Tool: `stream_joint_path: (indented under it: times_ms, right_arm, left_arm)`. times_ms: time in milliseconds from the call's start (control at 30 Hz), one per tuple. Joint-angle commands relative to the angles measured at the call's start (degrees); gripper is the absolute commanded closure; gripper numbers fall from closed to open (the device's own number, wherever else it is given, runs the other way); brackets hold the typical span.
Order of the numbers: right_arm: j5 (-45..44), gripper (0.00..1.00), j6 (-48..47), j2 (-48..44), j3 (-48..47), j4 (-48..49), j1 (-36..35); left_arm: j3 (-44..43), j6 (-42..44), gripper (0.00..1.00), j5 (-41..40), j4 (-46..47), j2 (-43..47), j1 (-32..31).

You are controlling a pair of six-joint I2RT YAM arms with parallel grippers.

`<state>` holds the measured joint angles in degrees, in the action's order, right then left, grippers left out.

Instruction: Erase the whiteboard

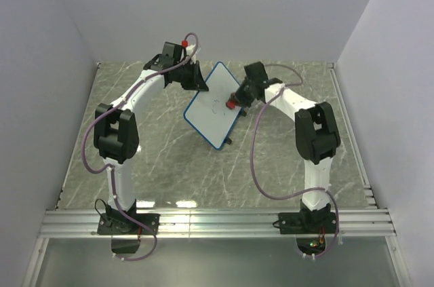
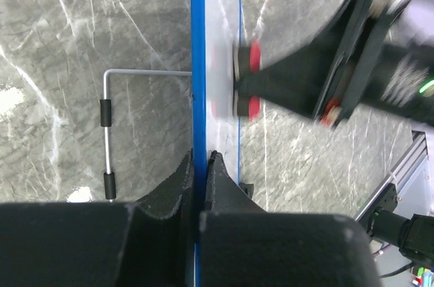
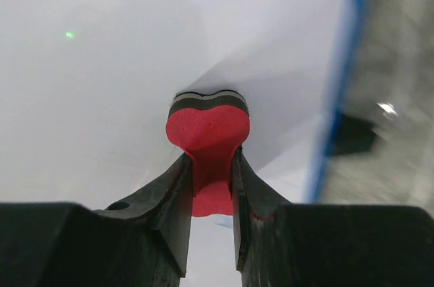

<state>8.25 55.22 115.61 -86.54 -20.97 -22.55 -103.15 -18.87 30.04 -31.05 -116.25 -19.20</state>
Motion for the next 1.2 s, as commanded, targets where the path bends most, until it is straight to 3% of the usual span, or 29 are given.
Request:
stream_joint_path:
  times_ms: [0, 133, 200, 300, 533, 800, 967, 1167]
  right_arm:
    - [1.7, 1.00, 0.5, 6.2, -13.4, 2.8, -2.6]
    - [2.2, 1.00, 0.5, 10.9, -24.8, -1.6, -1.6]
    - [2.2, 1.00, 0.9, 10.8, -24.6, -1.3, -1.6]
    - [2.7, 1.00, 1.7, 8.4, -17.7, 1.8, -1.7]
    - [4.3, 1.00, 3.9, -1.6, 9.0, 12.5, -4.5]
    - [4.8, 1.00, 6.1, -7.2, 25.1, 18.1, -9.4]
    - [3.2, 1.00, 6.3, -8.6, 20.4, 14.7, -12.3]
    - [2.2, 1.00, 5.6, -4.3, 3.5, 8.2, -12.7]
  left_arm:
    - [3.0, 5.7, 1.00, -1.7, -6.0, 0.2, -3.2]
    - [3.8, 5.8, 1.00, -1.8, -5.9, 0.6, -3.1]
    - [3.8, 5.7, 1.00, -1.7, -5.9, 0.6, -3.1]
    - [3.2, 5.7, 1.00, -1.9, -6.0, 0.5, -3.1]
    - [1.5, 5.6, 1.00, -1.4, -6.3, -0.6, -3.1]
    - [1.0, 5.3, 1.00, -0.9, -6.0, -0.9, -3.1]
    - [1.2, 5.2, 1.00, -0.5, -5.9, -0.9, -3.2]
    - [1.6, 5.3, 1.00, -0.6, -5.8, -0.9, -3.2]
